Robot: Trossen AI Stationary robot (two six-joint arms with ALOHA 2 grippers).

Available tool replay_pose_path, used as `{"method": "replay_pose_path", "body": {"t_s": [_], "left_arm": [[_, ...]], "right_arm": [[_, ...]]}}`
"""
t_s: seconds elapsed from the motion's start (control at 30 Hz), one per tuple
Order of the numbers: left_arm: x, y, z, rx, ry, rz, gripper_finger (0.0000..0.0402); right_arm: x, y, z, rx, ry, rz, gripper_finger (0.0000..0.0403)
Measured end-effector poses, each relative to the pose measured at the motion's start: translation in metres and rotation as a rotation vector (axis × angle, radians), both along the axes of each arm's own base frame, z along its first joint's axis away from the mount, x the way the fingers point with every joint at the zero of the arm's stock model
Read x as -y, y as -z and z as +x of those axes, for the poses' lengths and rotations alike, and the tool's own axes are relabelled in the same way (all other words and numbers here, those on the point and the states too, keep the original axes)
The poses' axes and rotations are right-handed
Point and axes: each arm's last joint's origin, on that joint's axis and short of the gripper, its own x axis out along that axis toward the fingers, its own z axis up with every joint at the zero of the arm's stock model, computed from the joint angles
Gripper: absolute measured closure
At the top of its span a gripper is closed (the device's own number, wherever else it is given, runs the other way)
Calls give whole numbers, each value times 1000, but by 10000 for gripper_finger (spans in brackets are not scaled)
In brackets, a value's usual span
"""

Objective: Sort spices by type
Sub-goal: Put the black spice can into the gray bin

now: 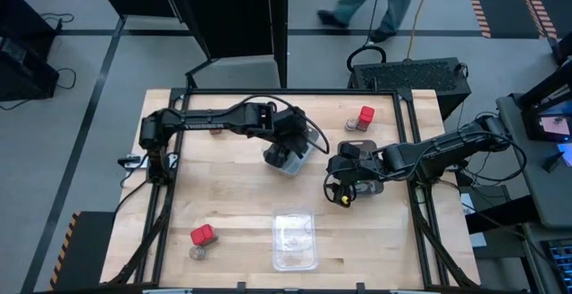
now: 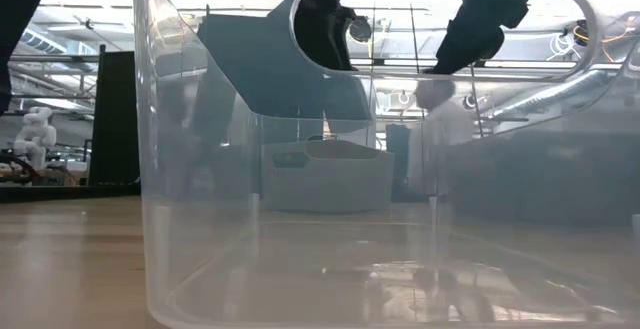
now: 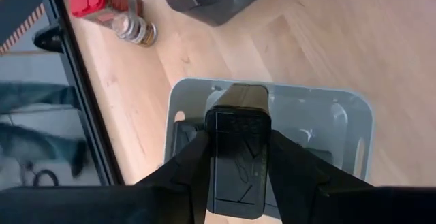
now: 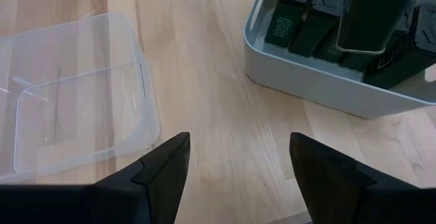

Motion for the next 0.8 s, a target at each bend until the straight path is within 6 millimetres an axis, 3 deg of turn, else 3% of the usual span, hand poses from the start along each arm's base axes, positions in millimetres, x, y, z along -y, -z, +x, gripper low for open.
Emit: {"method": "replay_pose_path", "body": {"t_s": [0.47,0.8], "left_arm": [[2,1,-2,-18,32,-43,276],[-21,-4,3,192,-599,-390,276]], "right_arm": [[0,0,0,1,2,2,165],[0,0,0,1,0,0,165]]}}
